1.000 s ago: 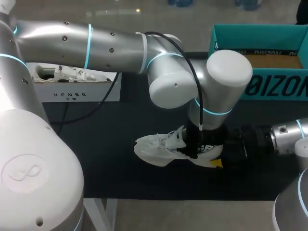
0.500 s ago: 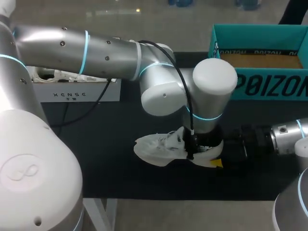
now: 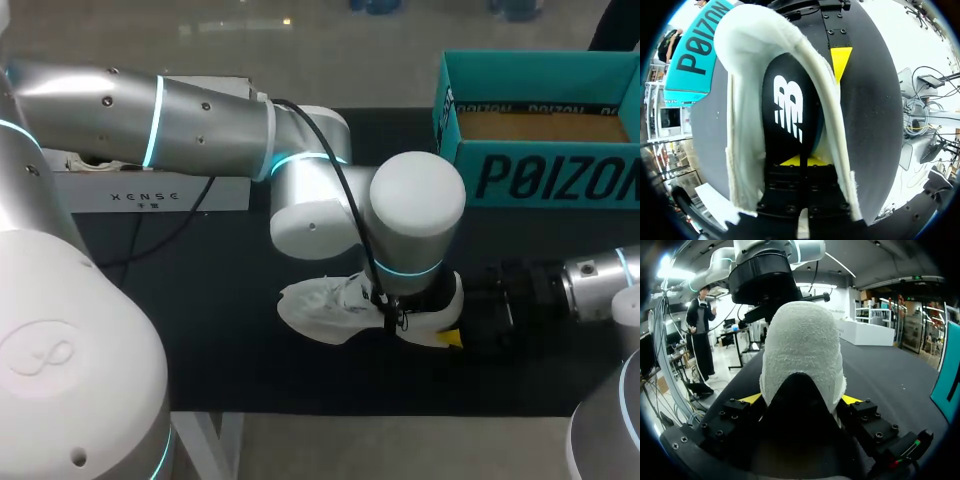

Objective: Take the shoe out of the shoebox, open the shoe tongue, remove and reinsert the insole, then place the shoe into the shoebox

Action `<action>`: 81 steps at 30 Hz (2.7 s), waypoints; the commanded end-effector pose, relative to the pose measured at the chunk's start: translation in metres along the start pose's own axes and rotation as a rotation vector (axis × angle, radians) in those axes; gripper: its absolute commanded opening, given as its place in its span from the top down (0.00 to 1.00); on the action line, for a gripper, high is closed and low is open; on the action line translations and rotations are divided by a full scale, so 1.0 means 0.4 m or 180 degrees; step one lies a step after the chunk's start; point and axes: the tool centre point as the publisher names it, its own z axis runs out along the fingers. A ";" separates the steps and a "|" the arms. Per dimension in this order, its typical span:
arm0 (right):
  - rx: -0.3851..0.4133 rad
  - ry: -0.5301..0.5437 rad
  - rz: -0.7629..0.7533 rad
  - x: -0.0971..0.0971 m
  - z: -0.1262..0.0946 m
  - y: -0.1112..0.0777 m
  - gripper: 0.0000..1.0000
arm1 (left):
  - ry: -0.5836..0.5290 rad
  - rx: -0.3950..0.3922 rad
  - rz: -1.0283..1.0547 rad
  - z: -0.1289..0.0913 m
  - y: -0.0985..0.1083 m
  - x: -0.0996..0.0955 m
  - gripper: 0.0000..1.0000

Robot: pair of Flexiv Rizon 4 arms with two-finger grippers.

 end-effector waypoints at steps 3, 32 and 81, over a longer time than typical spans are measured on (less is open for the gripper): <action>0.0010 -0.0002 0.0006 0.002 0.000 -0.009 1.00 | -0.0051 0.0035 -0.0026 -0.018 0.013 0.002 1.00; 0.0010 -0.0002 0.0006 0.002 0.000 -0.009 1.00 | -0.0270 0.0315 -0.0335 -0.212 0.061 -0.020 1.00; 0.0010 -0.0002 0.0006 0.002 0.000 -0.009 1.00 | 0.0331 0.1130 -0.0430 -0.407 -0.122 -0.016 1.00</action>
